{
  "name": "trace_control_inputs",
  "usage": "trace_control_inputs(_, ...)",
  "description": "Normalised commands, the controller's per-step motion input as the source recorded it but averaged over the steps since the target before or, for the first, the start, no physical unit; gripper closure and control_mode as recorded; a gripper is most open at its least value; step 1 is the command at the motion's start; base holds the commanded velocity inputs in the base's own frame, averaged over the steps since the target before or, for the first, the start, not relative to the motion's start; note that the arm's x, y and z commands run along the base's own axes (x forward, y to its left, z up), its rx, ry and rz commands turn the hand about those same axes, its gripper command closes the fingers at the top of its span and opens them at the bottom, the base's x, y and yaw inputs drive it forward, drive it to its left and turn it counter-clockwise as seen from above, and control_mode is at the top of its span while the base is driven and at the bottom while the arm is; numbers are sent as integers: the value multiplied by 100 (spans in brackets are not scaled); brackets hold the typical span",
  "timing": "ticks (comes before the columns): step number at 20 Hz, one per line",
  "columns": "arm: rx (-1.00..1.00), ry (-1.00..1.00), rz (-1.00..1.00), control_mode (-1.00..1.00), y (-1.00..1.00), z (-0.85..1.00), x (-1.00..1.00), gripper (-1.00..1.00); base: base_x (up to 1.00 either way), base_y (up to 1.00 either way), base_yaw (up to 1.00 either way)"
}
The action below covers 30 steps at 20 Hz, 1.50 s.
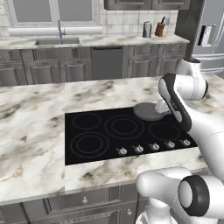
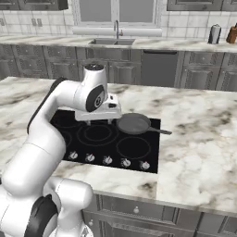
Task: Turn off the rear right burner of the stove.
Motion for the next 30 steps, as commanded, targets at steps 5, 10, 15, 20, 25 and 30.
trace_control_inputs(5,-4,1,20,-100,-22,-47,-2,-100,0,0,0)
trace_control_inputs(10,-1,10,3,-100,-25,-51,-5,-100,0,0,0)
trace_control_inputs(15,-3,9,4,-100,-16,-54,-3,-100,0,0,0)
trace_control_inputs(20,0,17,4,-100,-31,-41,0,-100,0,0,0)
trace_control_inputs(25,0,8,0,-100,-19,-35,0,-100,0,0,0)
trace_control_inputs(30,0,2,0,-100,-8,-36,0,-100,0,0,0)
